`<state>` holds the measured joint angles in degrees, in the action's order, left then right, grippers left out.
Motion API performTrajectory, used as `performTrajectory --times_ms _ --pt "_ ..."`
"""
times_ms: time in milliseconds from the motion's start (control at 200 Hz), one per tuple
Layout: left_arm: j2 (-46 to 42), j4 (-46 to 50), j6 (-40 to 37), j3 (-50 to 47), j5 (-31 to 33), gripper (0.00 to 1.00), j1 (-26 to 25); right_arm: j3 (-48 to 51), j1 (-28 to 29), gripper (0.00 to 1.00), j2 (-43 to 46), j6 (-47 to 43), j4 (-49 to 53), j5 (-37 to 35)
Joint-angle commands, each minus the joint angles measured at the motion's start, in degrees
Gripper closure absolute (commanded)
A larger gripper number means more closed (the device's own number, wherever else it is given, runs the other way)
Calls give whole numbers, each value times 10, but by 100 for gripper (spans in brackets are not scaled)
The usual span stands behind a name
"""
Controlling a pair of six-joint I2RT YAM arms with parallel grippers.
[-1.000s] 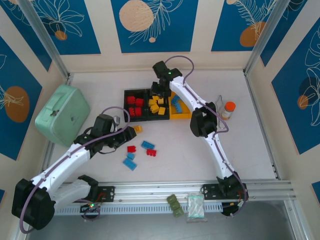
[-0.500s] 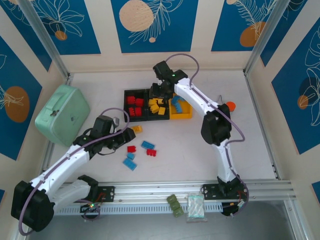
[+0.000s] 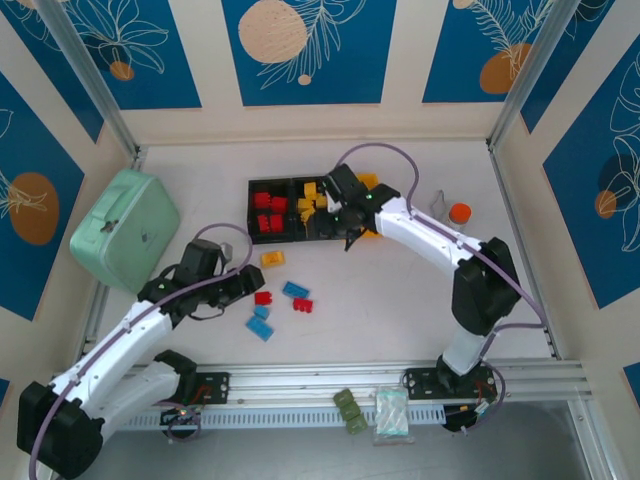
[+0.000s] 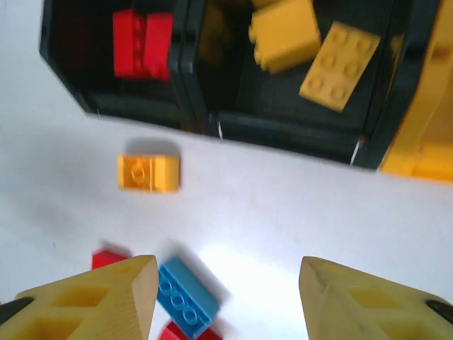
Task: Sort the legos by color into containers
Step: Pick up the lego from the middle-left of the table.
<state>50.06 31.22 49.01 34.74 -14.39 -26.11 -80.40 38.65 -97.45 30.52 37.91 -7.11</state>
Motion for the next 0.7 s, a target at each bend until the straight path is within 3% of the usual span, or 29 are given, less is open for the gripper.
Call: performTrajectory --times_ms 0,335,695 --pt "-19 47 -9 -8 21 30 -6 47 16 43 49 -33 -50 25" --pt "-61 90 10 -26 49 30 -9 180 68 36 102 -70 -123 70" --pt "-65 69 21 -48 37 30 -10 227 134 35 37 -56 -186 79"
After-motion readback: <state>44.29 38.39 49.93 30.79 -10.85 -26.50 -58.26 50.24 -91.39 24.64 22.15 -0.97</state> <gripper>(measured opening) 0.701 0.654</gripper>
